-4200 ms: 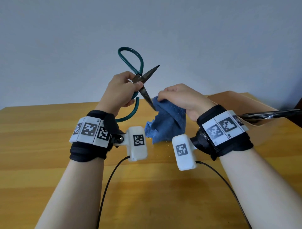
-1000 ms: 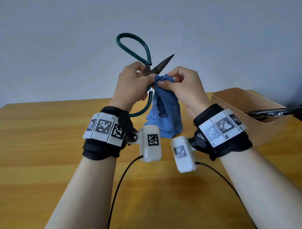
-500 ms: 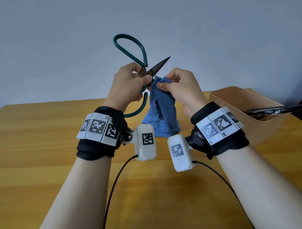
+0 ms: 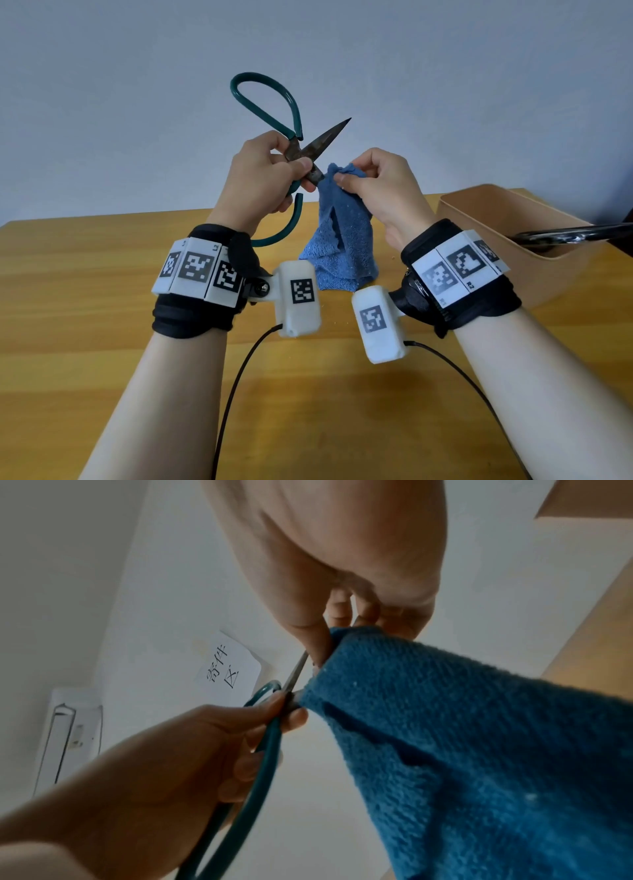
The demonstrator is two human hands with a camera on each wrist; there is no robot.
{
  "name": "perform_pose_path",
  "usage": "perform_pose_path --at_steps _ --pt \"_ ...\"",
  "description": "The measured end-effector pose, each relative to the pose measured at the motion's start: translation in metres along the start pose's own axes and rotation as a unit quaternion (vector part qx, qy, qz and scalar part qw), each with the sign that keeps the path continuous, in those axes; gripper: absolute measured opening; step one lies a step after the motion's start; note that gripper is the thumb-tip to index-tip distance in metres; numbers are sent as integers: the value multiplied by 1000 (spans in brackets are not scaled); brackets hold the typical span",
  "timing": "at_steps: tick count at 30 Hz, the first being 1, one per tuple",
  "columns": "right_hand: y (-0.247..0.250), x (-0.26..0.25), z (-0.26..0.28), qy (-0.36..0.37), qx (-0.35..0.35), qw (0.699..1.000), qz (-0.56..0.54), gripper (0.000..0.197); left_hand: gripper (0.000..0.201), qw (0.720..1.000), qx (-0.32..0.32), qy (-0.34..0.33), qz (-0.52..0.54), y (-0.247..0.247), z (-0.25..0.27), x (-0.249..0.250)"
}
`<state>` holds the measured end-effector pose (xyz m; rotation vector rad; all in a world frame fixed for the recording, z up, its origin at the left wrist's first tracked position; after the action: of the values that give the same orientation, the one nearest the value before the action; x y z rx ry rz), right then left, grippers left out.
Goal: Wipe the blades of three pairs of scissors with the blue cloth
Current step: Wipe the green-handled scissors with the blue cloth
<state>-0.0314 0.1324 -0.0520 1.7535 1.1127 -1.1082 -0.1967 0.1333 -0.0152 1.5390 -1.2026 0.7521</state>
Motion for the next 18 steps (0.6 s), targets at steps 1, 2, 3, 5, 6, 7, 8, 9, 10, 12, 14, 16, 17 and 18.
perform_pose_path --at_steps 1,2,3,5,6,7,8,9,10,12,14,16,17,18 --pt "-1 0 0 4 2 1000 -1 13 9 1000 -1 1 0 0 0 0" --pt "-2 -1 2 10 0 1000 -4 12 9 1000 -4 2 -1 0 0 0" --pt "-4 -1 3 14 -4 1000 -12 10 9 1000 -7 3 -3 0 0 0" --pt "-7 -3 7 13 -28 999 -44 10 11 1000 -11 1 -8 1 0 1" --pt "-8 -4 9 12 -44 998 -53 11 12 1000 -10 -1 -10 1 0 1" --pt "-9 -3 10 13 -58 997 -52 13 13 1000 -7 -3 -11 2 -1 1" --pt "-11 -3 12 15 -68 997 -44 14 13 1000 -4 -2 -12 2 -1 0" --pt "-12 -2 13 18 -75 997 -32 15 13 1000 1 -1 -12 2 -1 -1" --pt "-13 -3 14 20 -78 997 -14 15 12 1000 2 0 -15 3 -2 -2" --pt "-14 -3 12 15 -88 996 15 11 12 1000 -4 2 -24 3 -2 -3" --pt "-12 -4 10 3 -108 994 34 10 13 999 -11 4 -32 2 -1 -4" --pt "-9 -4 9 -5 -116 992 45 13 15 999 -11 1 -31 0 -1 -4" --pt "-9 -4 9 -8 -114 993 42 7 15 1000 -8 -2 -30 -1 -2 -4" --pt "-9 -4 11 -9 -108 993 36 7 15 1000 -6 -5 -29 -2 -2 -4"
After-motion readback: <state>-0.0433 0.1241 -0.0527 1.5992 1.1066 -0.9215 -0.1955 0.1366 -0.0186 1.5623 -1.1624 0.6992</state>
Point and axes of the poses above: each hand's wrist, its own z-axis away from the middle knuckle, its own y-axis out of the back of the hand, x = y × z, the point moved 2 cm from there along -z, towards the middle knuckle, and after that the axes turned 2 degrees about z, right-handed, at the moved point
